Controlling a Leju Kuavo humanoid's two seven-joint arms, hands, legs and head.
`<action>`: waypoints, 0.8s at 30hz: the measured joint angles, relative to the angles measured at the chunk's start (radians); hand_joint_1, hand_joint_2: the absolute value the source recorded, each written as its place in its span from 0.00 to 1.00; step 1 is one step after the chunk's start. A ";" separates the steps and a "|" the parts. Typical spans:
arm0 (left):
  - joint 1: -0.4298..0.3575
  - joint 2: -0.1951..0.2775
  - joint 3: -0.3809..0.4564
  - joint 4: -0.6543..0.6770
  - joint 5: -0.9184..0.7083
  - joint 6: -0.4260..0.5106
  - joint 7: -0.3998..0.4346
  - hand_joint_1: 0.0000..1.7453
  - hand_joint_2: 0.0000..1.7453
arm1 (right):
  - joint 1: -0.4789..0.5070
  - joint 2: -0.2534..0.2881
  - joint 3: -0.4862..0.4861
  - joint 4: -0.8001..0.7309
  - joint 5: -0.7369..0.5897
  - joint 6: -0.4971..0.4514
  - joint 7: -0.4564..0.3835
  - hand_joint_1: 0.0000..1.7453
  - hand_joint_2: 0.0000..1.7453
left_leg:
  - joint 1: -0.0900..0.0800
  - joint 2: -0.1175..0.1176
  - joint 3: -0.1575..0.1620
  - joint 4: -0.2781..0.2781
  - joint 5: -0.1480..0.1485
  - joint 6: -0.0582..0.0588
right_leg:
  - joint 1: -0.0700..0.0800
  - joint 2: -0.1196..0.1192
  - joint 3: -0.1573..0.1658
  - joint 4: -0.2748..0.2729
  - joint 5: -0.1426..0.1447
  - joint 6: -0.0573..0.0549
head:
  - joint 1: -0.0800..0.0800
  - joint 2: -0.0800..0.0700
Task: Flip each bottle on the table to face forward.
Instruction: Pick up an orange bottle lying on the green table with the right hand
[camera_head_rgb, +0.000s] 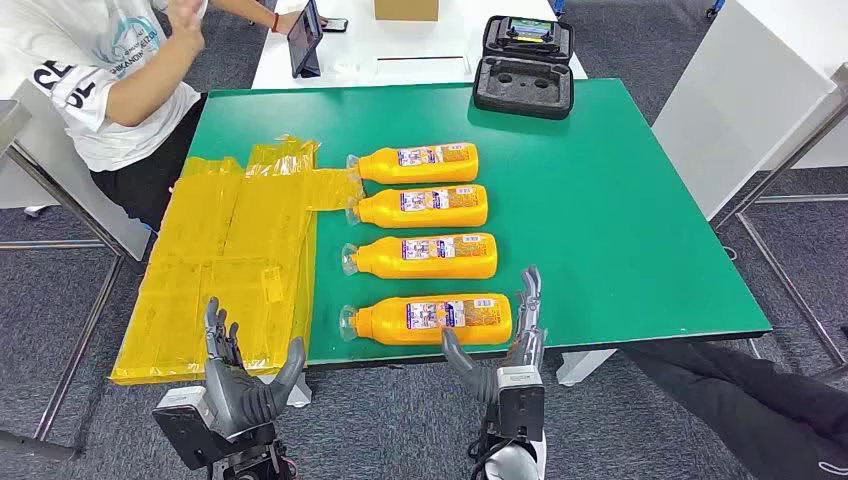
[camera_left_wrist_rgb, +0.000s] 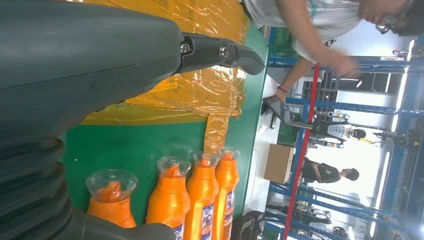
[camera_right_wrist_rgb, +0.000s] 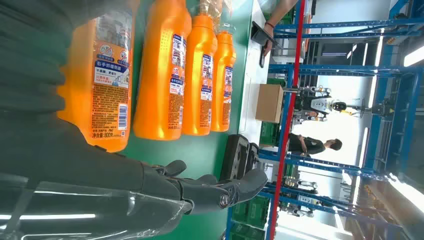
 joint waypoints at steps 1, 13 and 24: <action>0.000 0.000 0.000 0.000 0.000 0.000 0.000 0.00 1.00 | 0.000 0.000 0.000 0.000 0.000 0.000 0.000 0.00 1.00 | 0.000 0.000 0.000 0.000 0.000 0.000 | 0.000 0.000 0.000 0.000 0.000 0.000 | 0.000 0.000; -0.007 -0.007 0.000 -0.003 -0.022 0.000 0.033 0.00 1.00 | 0.003 0.001 -0.003 0.002 0.011 0.002 0.000 0.00 1.00 | 0.000 0.000 0.000 0.000 0.000 0.000 | 0.000 0.000 0.000 0.000 0.000 0.000 | 0.000 0.000; -0.008 -0.008 0.000 -0.002 -0.007 0.000 0.006 0.00 1.00 | 0.000 0.003 -0.007 0.007 0.029 0.008 0.000 0.00 1.00 | 0.000 0.000 0.000 0.000 0.000 0.000 | 0.000 0.000 0.000 0.000 0.000 0.000 | 0.000 0.000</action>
